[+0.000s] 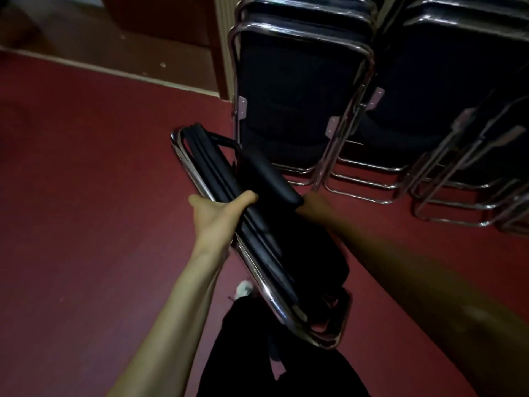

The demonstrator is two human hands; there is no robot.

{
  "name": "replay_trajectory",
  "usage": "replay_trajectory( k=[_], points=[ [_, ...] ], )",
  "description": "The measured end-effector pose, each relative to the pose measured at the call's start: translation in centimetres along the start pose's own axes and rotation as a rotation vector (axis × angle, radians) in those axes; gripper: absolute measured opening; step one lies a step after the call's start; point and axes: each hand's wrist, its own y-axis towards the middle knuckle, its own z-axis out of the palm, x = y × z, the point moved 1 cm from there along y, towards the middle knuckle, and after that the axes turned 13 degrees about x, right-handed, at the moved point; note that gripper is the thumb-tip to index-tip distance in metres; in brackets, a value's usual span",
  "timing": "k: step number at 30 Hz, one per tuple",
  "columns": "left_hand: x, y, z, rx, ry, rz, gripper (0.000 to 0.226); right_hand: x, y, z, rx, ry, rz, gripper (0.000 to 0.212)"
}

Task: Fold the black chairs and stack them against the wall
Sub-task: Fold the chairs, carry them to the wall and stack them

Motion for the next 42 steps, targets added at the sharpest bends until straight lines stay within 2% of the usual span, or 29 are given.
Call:
replay_trajectory(
  k=[4,8,13,18,25,28,30,35,39,42],
  points=[
    [0.1,1.9,1.7,-0.105,-0.075,-0.031,0.078,0.3,3.5,-2.6,0.062,-0.103,0.019,0.017],
    [-1.1,4.4,3.2,-0.153,-0.107,-0.066,0.072,0.7,6.9,-4.8,0.083,-0.115,0.016,0.03],
    [-2.8,6.9,5.1,-0.225,-0.149,-0.072,0.077,0.9,11.0,-8.2,0.156,-0.123,0.02,0.031],
    [-3.6,9.0,7.6,-0.295,-0.189,-0.088,0.077,1.6,14.8,-11.5,0.256,-0.242,0.008,0.027],
    [-4.4,13.4,12.1,-0.44,-0.264,-0.096,0.08,1.1,20.6,-16.3,0.339,-0.273,-0.085,0.03],
    [-4.9,15.6,14.2,-0.457,-0.288,-0.096,0.087,0.5,22.6,-18.6,0.371,-0.29,-0.117,0.023],
    [-5.7,16.7,15.7,-0.487,-0.288,-0.103,0.081,0.2,23.9,-20.0,0.382,-0.305,-0.127,0.019],
    [-8.0,19.2,19.2,-0.519,-0.296,-0.088,0.075,-0.6,26.9,-23.3,0.365,-0.321,-0.147,0.032],
    [-9.1,20.8,21.3,-0.511,-0.286,-0.083,0.072,-1.3,28.6,-25.1,0.383,-0.346,-0.144,0.02],
    [-10.2,22.0,22.4,-0.503,-0.256,-0.066,0.072,-1.5,29.4,-26.0,0.39,-0.378,-0.151,0.022]
  ],
)
